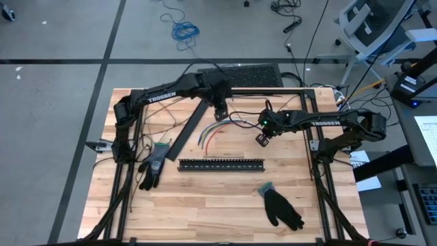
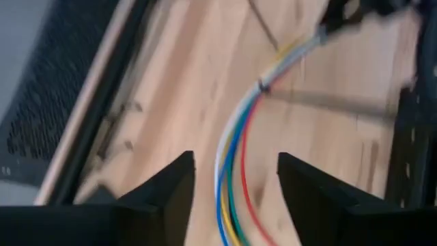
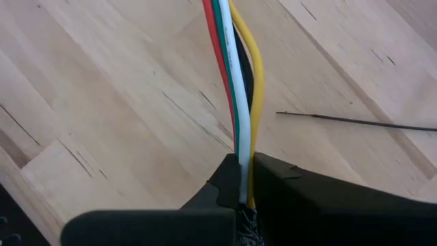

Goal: Ziptie cables
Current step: Put the ziptied cable wires into the cable duct

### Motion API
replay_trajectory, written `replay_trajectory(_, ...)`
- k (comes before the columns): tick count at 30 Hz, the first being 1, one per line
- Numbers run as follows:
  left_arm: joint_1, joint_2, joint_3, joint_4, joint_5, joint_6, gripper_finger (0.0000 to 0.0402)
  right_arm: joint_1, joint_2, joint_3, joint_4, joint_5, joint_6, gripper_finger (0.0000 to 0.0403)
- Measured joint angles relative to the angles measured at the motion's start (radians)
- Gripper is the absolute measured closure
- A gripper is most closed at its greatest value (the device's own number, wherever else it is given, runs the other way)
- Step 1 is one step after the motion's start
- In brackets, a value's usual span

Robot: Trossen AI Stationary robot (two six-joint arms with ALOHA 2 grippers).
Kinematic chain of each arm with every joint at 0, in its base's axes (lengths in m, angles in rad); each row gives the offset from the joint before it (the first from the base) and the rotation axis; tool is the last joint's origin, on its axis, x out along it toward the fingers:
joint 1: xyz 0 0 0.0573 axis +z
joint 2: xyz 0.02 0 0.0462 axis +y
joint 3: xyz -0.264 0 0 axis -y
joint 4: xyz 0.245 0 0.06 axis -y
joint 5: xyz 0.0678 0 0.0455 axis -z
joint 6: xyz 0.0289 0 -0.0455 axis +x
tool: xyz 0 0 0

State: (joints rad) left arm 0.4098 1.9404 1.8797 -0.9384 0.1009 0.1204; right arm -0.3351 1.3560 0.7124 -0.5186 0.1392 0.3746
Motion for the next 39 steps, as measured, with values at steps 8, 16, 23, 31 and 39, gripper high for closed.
replay_trajectory(8,-0.009,0.094,-0.001,-0.111,-0.228,0.103,0.0083,0.0,0.0,0.0,0.024,-0.001,-0.021,0.0399)
replay_trajectory(16,-0.014,0.145,-0.063,-0.038,-0.035,-0.012,0.0071,0.0,0.0,0.0,0.027,-0.002,-0.02,0.0399)
replay_trajectory(23,-0.007,0.242,-0.072,-0.073,0.065,0.016,0.0071,0.0,0.0,0.0,0.025,-0.007,-0.012,0.0399)
replay_trajectory(31,0.015,0.272,-0.071,-0.008,-0.004,-0.002,0.0071,0.0,0.0,0.0,0.039,-0.007,-0.005,0.0398)
replay_trajectory(39,0.01,0.273,-0.071,0.001,-0.025,-0.031,0.0071,0.0,0.0,0.0,0.038,-0.006,0.005,0.0398)
